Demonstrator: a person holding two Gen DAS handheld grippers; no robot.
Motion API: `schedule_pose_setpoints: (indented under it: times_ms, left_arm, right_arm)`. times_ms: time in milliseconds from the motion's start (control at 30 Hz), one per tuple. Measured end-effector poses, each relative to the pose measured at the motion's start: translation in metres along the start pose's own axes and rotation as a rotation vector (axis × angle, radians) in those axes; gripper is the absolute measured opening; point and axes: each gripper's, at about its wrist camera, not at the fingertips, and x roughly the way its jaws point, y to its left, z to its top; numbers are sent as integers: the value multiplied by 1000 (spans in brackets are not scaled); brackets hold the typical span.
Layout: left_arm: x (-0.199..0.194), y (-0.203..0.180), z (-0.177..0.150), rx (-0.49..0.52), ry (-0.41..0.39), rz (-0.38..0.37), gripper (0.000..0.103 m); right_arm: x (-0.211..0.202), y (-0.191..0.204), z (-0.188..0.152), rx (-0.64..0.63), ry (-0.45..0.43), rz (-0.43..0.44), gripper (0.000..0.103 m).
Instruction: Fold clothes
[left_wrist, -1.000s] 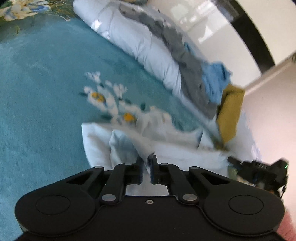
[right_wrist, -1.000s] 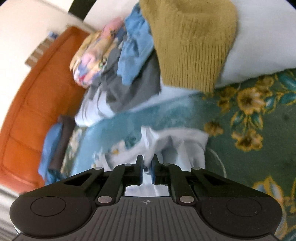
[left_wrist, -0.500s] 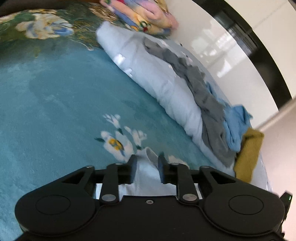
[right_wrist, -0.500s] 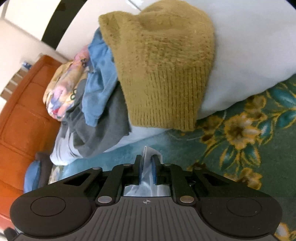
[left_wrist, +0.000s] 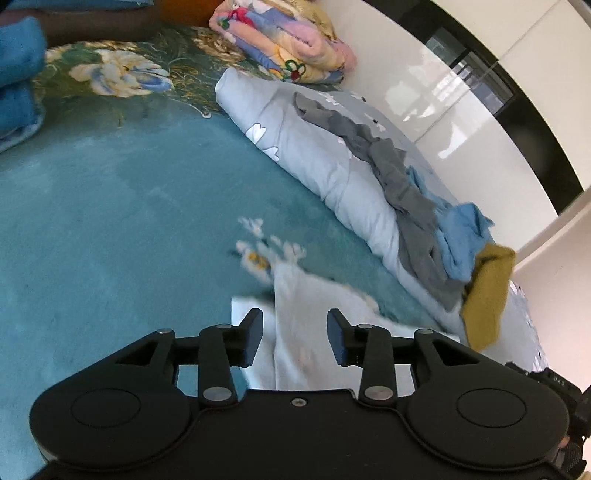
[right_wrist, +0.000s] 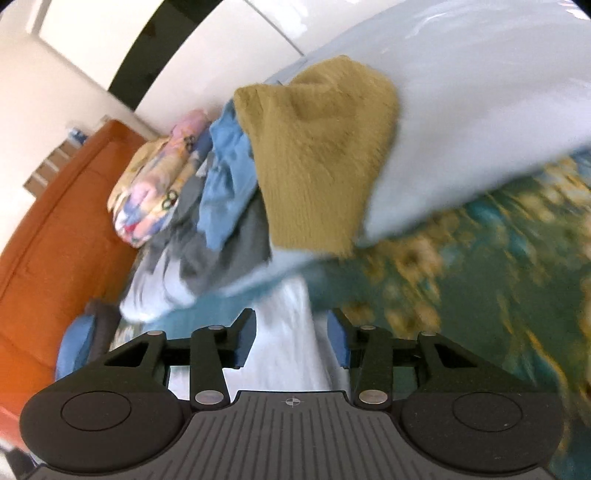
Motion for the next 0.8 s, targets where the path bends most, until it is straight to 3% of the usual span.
schedule_pose_setpoints:
  times_ms: [233,400,600,800]
  left_arm:
    - [-44,-10,-62,10,-19,63,39]
    - [-59,-7,-101,-105,8,60,40]
    - [-52,5,-127,-220,61,76,40]
    - [-46,13,-133,-329,-30,47,43]
  right_arm:
    - [-63,-32,-69,37,73,-14,43]
    - [-76,-49,-107,132,118,13,45]
    - [-59,-47,-118,204,90,54,46]
    - [-44,-45,-127,288,-6,70,45]
